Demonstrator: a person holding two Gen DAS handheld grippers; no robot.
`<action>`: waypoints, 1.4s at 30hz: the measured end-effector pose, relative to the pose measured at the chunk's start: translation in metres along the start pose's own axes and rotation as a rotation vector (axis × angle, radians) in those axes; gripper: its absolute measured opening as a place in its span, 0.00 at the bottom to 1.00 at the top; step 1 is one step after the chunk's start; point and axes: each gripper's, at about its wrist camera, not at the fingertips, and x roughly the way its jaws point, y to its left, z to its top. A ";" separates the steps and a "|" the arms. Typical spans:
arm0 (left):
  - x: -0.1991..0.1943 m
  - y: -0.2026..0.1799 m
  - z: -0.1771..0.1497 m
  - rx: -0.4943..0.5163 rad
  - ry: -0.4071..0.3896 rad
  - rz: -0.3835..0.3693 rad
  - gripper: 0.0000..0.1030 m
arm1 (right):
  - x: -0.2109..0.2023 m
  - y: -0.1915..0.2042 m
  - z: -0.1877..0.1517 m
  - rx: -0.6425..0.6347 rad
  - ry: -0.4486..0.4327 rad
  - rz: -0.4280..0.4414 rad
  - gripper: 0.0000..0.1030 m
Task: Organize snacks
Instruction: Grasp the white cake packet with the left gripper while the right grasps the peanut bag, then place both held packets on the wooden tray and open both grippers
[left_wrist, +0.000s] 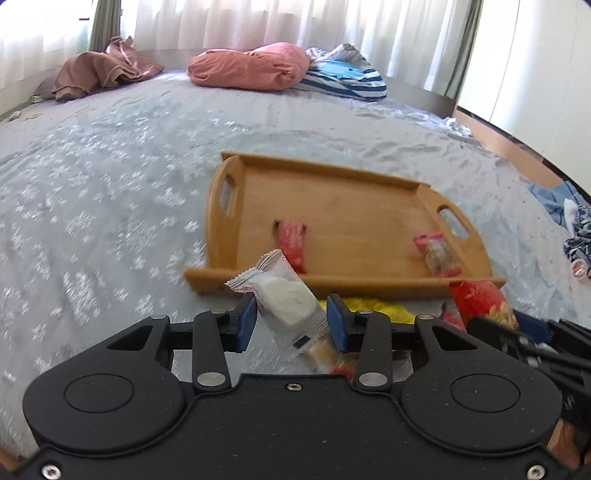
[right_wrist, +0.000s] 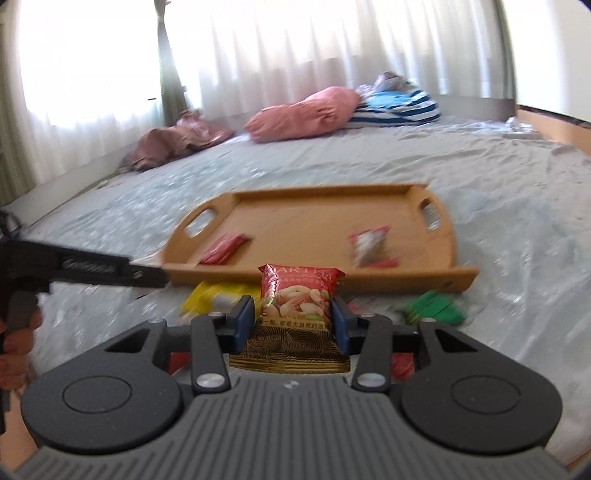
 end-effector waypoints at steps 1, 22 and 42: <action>0.002 -0.002 0.004 0.002 -0.001 -0.009 0.38 | 0.002 -0.004 0.005 0.005 -0.006 -0.021 0.47; 0.096 -0.038 0.045 0.082 0.099 -0.051 0.38 | 0.087 -0.064 0.051 -0.050 0.043 -0.223 0.47; 0.117 -0.041 0.039 0.102 0.123 -0.073 0.38 | 0.109 -0.063 0.048 0.034 0.093 -0.103 0.48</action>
